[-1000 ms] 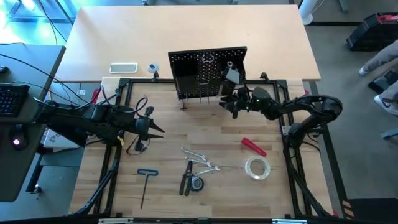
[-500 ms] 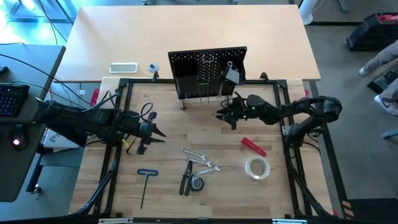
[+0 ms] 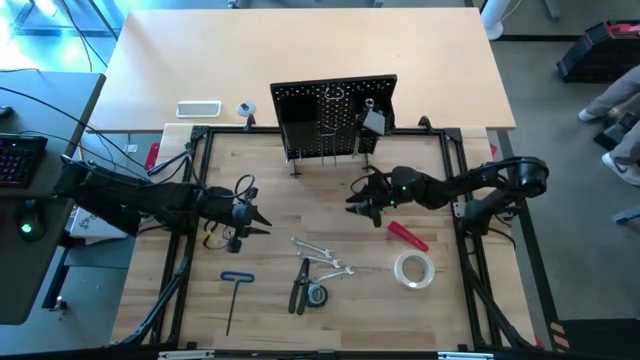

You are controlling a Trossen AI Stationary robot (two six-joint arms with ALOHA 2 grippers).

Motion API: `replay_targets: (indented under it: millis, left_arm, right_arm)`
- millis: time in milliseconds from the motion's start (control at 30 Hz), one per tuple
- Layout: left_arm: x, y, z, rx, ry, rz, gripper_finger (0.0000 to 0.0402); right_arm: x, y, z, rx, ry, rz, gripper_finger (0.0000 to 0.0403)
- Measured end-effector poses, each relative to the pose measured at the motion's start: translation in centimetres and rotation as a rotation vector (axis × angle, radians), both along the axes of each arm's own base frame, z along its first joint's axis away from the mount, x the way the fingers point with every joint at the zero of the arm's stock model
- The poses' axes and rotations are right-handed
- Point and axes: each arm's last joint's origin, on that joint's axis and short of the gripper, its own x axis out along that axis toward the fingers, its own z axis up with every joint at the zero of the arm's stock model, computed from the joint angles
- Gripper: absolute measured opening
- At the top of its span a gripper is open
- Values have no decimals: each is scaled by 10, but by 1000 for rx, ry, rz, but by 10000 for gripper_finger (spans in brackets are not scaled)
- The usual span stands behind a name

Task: Hang tools onto peg board
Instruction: Hang the top silver wrench on the pegboard

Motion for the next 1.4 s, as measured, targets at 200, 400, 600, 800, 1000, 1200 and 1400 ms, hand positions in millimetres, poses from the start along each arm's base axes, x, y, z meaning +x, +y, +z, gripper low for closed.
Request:
replay_targets:
  millis: [200,400,600,800,1000,1200,1400]
  left_arm:
    - [6,-4,-21,5,31,-20,101]
    - [16,-10,-35,9,69,-41,129]
    - [34,-16,-51,16,69,-49,154]
    - [47,-18,-73,85,105,-39,161]
    - [57,-21,-91,143,97,-38,161]
    - [67,-22,-106,180,66,-44,161]
    - [75,-20,-122,216,66,-24,161]
  right_arm:
    - [3,23,-2,24,30,83,174]
    - [3,46,-5,47,65,159,174]
    - [2,68,-8,25,101,183,174]
    - [-1,87,-10,2,118,209,174]
    - [-3,103,-11,-38,132,185,174]
    - [-6,114,-13,-81,138,158,174]
    - [-8,120,-14,-104,141,134,174]
